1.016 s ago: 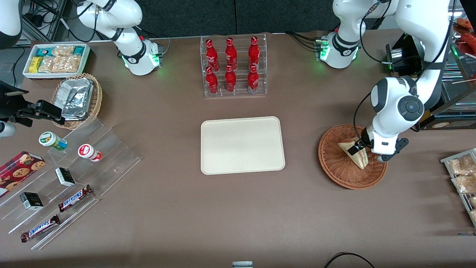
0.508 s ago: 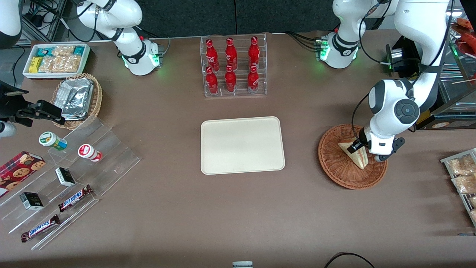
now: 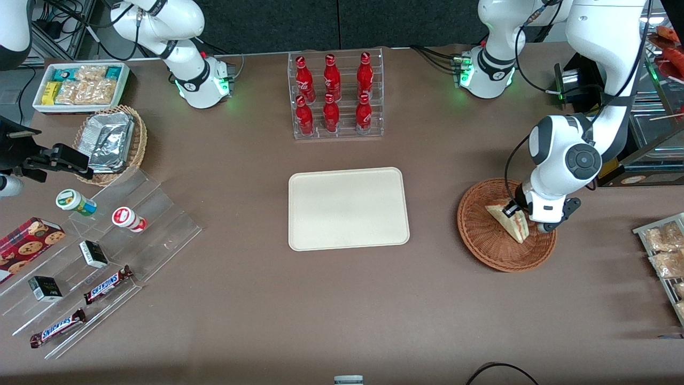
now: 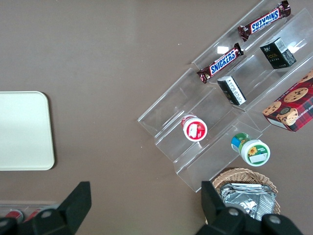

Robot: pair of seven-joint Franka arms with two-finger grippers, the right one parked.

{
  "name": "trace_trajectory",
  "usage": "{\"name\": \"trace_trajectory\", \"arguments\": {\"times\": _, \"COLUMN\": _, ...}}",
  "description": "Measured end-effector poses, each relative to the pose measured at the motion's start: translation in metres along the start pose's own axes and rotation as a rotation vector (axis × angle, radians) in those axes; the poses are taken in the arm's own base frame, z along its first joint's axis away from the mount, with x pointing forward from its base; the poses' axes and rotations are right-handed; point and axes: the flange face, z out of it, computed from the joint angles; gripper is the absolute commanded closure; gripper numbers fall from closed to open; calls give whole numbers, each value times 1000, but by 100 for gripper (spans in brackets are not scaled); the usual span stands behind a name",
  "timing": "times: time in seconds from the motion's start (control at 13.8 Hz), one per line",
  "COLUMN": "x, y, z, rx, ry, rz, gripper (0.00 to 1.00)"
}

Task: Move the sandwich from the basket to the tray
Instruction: 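Close the left gripper on the sandwich and lift it, then carry the held sandwich with the left gripper over the white tray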

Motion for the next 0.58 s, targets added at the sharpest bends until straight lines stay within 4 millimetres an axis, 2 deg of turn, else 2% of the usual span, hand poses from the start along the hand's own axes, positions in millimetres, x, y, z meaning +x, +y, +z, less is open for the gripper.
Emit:
{"name": "trace_trajectory", "arguments": {"times": 0.15, "x": 3, "y": 4, "z": -6, "rx": -2, "ry": 2, "rz": 2, "gripper": 100}}
{"name": "trace_trajectory", "arguments": {"times": 0.29, "x": 7, "y": 13, "z": -23, "rx": 25, "ry": -23, "rz": 9, "gripper": 100}}
{"name": "trace_trajectory", "arguments": {"times": 0.58, "x": 3, "y": 52, "z": -88, "rx": 76, "ry": -62, "rz": 62, "gripper": 100}}
